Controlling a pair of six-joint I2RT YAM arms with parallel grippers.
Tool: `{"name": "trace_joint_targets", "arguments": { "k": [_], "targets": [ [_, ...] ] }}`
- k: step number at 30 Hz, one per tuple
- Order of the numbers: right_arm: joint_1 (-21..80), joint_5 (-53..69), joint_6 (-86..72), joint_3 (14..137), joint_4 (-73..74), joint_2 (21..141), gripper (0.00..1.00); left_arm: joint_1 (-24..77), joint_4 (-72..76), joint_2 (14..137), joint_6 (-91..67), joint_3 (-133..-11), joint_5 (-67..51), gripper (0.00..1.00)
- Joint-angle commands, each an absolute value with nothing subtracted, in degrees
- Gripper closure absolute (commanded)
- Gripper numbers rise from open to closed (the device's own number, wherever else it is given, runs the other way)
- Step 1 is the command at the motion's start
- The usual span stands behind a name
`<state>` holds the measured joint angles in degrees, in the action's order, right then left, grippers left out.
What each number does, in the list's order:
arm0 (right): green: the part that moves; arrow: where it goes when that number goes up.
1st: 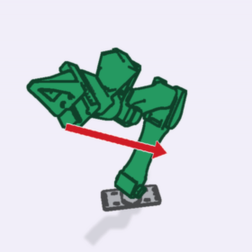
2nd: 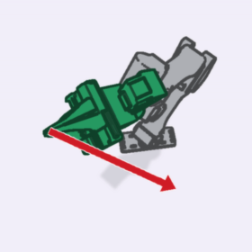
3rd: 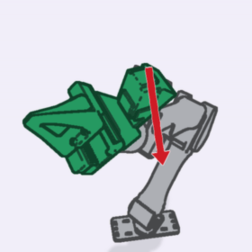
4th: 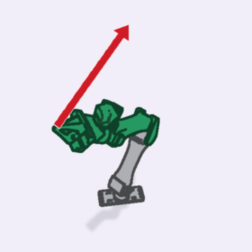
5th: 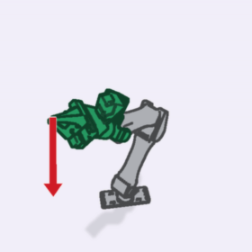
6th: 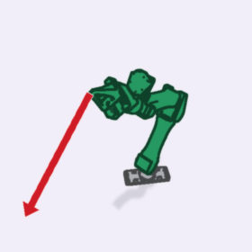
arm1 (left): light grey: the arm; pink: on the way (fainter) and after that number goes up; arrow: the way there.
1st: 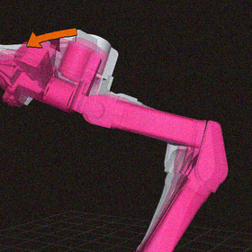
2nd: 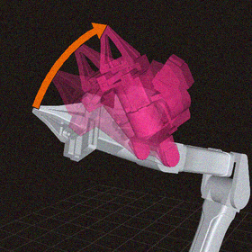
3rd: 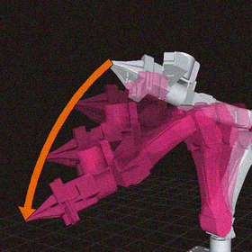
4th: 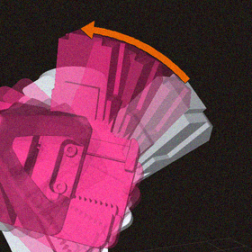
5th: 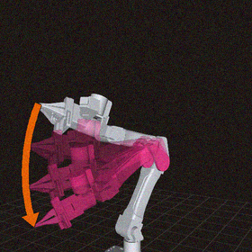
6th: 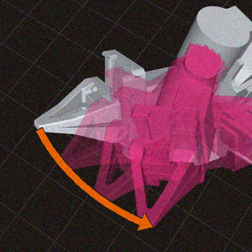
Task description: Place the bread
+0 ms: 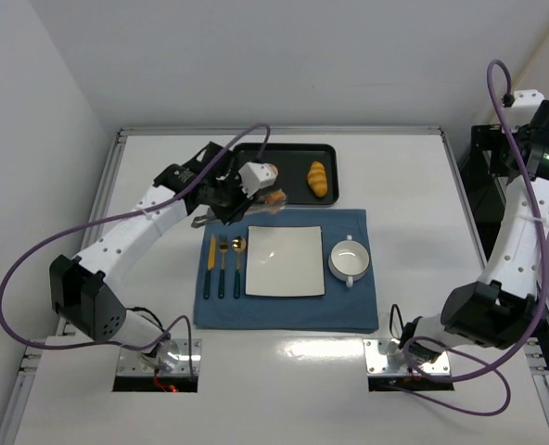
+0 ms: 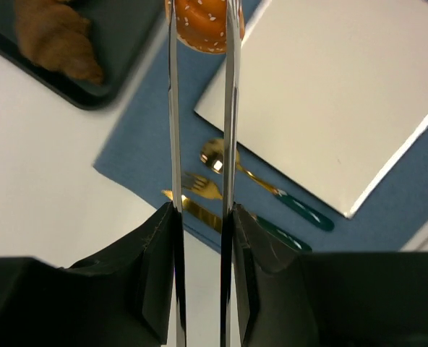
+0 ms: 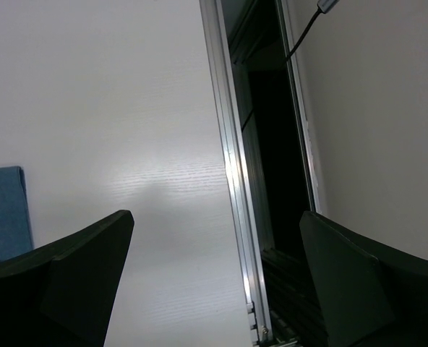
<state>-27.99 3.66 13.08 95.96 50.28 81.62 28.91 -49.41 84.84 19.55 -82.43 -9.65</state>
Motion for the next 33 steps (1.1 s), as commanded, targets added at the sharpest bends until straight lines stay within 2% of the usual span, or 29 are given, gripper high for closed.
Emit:
{"name": "trace_joint_targets", "arguments": {
  "k": [1,6,27,30,33],
  "targets": [
    [-27.9,5.4,12.7,99.0,49.5,82.8,0.00,31.6,-52.7,81.8,22.9,-77.5,-12.4,1.00],
    [-27.9,6.1,12.7,99.5,49.5,83.8,0.00,35.2,-52.0,79.1,22.9,-71.6,-14.1,1.00],
    [-27.9,7.4,12.1,101.2,50.0,83.9,0.00,36.7,-45.3,83.5,20.0,-63.6,-17.0,1.00],
    [-27.9,7.4,12.1,101.2,50.0,83.9,0.00,36.7,-44.1,83.5,19.5,-63.0,-17.0,0.94],
    [-27.9,7.4,12.1,101.8,50.0,83.9,0.00,36.7,-44.1,83.5,19.5,-62.5,-16.4,0.81]
  ]
}}
